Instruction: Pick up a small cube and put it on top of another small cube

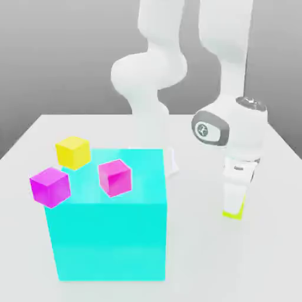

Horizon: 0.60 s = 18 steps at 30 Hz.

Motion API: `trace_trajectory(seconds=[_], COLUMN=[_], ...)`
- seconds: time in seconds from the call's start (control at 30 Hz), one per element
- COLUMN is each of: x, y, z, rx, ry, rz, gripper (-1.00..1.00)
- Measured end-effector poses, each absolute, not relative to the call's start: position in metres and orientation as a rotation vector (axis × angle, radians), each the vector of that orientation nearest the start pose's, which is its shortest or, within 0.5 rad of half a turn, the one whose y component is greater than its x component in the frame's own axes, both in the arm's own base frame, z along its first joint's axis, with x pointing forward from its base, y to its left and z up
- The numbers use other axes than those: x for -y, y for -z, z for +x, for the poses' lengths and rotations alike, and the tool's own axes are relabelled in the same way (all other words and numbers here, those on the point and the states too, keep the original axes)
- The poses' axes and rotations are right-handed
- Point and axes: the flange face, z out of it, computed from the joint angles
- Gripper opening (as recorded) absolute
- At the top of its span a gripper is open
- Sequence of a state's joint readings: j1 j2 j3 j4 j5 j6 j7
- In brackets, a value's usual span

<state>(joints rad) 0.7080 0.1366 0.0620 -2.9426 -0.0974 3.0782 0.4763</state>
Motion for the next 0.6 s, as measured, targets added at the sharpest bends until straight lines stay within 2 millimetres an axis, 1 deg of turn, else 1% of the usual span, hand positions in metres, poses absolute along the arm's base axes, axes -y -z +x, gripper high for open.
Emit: trace_trajectory(seconds=[0.17, 0.2, 0.23, 0.3, 0.4, 0.5, 0.6], x=[-0.228, -0.226, -0.224, -0.218, -0.199, -0.172, -0.135], y=[-0.187, -0.194, -0.201, -0.215, -0.239, -0.265, -0.293], z=[0.221, 0.227, 0.237, 0.263, 0.305, 0.346, 0.382], rx=[0.614, 0.615, 0.627, 0.660, 0.710, 0.758, 0.803], ry=[-0.001, 0.001, 0.003, 0.009, 0.019, 0.028, 0.035], rz=[-3.082, -3.081, -3.078, -3.069, -3.057, -3.047, -3.038], gripper=[-1.00, -1.00, -1.00, -1.00, -1.00, -1.00, -1.00])
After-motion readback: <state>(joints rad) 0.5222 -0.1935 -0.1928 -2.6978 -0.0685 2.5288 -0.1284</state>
